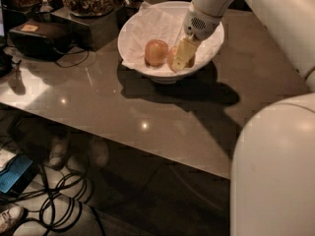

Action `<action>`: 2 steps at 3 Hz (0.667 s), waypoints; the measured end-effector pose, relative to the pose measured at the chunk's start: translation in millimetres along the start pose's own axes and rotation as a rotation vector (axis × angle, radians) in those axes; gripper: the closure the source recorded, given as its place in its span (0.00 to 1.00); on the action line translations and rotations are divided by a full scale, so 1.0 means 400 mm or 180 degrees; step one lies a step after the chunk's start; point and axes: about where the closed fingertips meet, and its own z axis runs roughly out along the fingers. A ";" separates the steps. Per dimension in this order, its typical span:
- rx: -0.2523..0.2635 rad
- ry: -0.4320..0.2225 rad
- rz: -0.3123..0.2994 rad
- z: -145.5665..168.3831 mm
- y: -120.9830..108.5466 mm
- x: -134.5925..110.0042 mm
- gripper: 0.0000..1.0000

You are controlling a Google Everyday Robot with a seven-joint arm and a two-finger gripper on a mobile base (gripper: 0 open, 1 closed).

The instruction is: Pick apple from white bowl

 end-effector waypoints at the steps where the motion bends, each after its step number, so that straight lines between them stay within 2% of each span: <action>1: 0.0040 -0.0149 -0.0255 -0.096 0.078 0.001 1.00; 2: 0.0082 -0.0288 -0.0539 -0.183 0.146 -0.002 1.00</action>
Offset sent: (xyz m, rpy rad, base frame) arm -0.1058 0.0043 0.1136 0.0654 -0.1625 0.2567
